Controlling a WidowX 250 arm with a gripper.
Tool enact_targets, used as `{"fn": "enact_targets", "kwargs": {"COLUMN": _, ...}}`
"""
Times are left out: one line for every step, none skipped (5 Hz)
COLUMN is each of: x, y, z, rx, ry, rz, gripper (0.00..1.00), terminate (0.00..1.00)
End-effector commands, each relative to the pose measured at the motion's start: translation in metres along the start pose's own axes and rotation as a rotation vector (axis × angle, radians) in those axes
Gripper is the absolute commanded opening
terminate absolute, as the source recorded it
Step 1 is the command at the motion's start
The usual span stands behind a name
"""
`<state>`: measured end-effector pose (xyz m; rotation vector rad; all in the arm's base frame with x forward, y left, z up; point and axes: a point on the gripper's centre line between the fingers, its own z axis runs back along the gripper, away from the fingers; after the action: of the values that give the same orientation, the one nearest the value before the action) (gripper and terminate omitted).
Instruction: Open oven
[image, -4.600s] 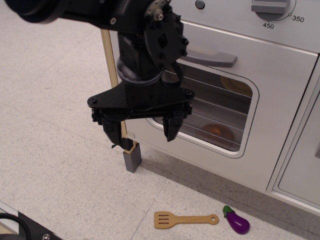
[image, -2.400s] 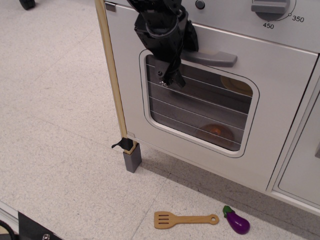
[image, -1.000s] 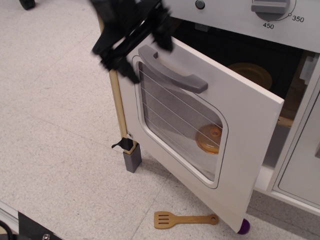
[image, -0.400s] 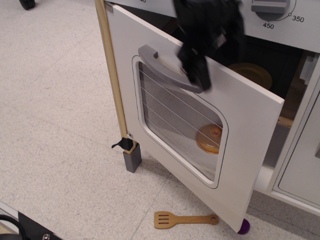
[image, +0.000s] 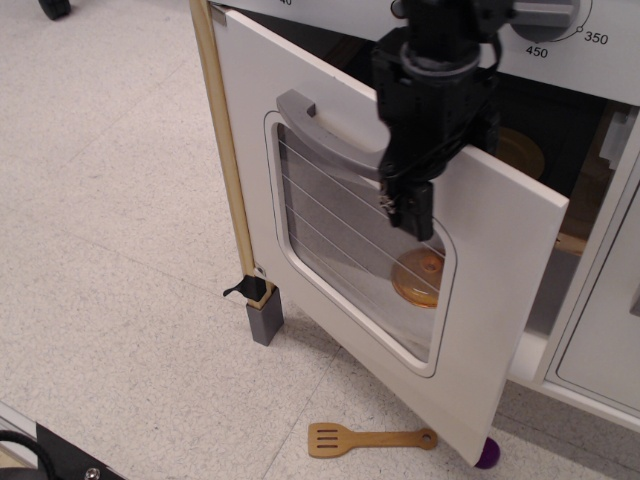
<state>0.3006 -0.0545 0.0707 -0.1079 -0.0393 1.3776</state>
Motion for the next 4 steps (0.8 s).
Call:
{"fn": "enact_targets", "kwargs": {"x": 0.059, "y": 0.07, "z": 0.029, "rx": 0.051, "ry": 0.039, "rz": -0.114, "gripper": 1.0, "terminate": 0.0}}
{"fn": "enact_targets", "kwargs": {"x": 0.09, "y": 0.094, "z": 0.037, "rx": 0.071, "ry": -0.024, "rz": -0.173, "gripper": 1.0, "terminate": 0.0}}
{"fn": "enact_targets", "kwargs": {"x": 0.123, "y": 0.113, "z": 0.048, "rx": 0.093, "ry": -0.09, "rz": -0.248, "gripper": 1.0, "terminate": 0.0}}
{"fn": "enact_targets", "kwargs": {"x": 0.139, "y": 0.12, "z": 0.061, "rx": 0.096, "ry": -0.129, "rz": -0.274, "gripper": 1.0, "terminate": 0.0}}
